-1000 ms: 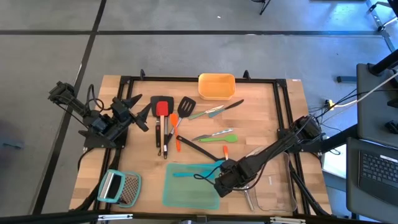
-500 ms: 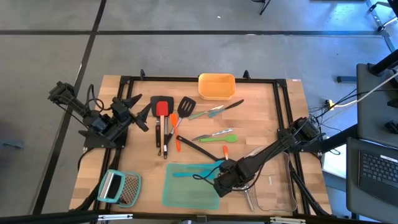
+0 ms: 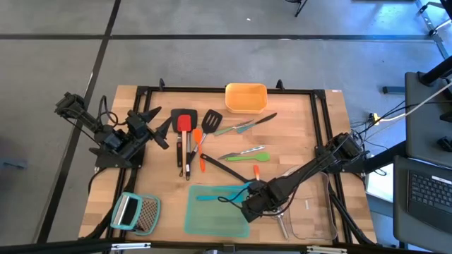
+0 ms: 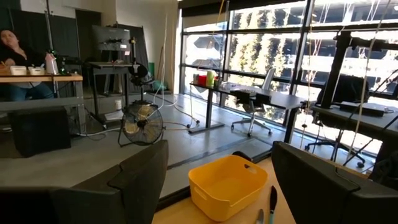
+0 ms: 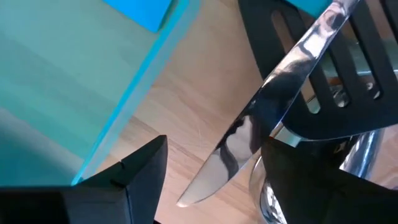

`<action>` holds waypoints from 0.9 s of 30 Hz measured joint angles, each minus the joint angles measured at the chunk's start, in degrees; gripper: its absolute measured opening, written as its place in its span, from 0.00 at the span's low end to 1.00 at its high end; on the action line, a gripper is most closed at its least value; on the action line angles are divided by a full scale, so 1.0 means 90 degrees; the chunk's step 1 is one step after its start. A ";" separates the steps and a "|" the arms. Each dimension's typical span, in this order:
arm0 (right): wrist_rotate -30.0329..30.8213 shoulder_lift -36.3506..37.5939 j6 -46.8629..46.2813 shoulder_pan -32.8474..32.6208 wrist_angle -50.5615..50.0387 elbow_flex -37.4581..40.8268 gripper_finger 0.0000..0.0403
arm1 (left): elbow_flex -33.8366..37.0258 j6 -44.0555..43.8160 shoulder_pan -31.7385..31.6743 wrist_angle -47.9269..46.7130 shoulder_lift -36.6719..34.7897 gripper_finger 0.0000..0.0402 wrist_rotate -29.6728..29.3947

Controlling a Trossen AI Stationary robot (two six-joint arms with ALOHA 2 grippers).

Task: Pick & Place Kitchen Items
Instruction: Put the orange table knife into the transparent bin

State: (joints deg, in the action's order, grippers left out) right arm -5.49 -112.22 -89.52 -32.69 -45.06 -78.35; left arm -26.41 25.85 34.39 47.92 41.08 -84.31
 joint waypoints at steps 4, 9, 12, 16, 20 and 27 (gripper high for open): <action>0.0021 0.0000 0.0001 0.0000 0.0002 0.0000 0.62 | 0.0000 0.0000 0.0000 0.0000 0.0001 0.70 0.0000; 0.0038 0.0000 -0.0034 -0.0002 -0.0059 0.0000 0.60 | 0.0000 0.0000 0.0000 0.0000 0.0000 0.70 -0.0002; 0.0043 0.0000 -0.0085 -0.0002 -0.0197 0.0000 0.58 | 0.0000 0.0000 0.0000 0.0000 0.0000 0.70 -0.0002; 0.0040 -0.0091 -0.0147 -0.0021 -0.0320 0.0000 0.54 | 0.0000 0.0001 0.0000 0.0000 0.0000 0.70 -0.0002; -0.0157 -0.0287 -0.0145 -0.0034 -0.0258 0.0000 0.51 | 0.0000 0.0034 0.0000 0.0000 0.0000 0.70 -0.0005; -0.0325 -0.0330 -0.0128 -0.0033 -0.0180 0.0000 0.48 | 0.0000 0.0049 0.0000 0.0001 0.0000 0.70 -0.0007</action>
State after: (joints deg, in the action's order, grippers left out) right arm -8.42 -115.20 -90.67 -32.98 -46.68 -78.35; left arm -26.41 26.28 34.39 47.93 41.08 -84.38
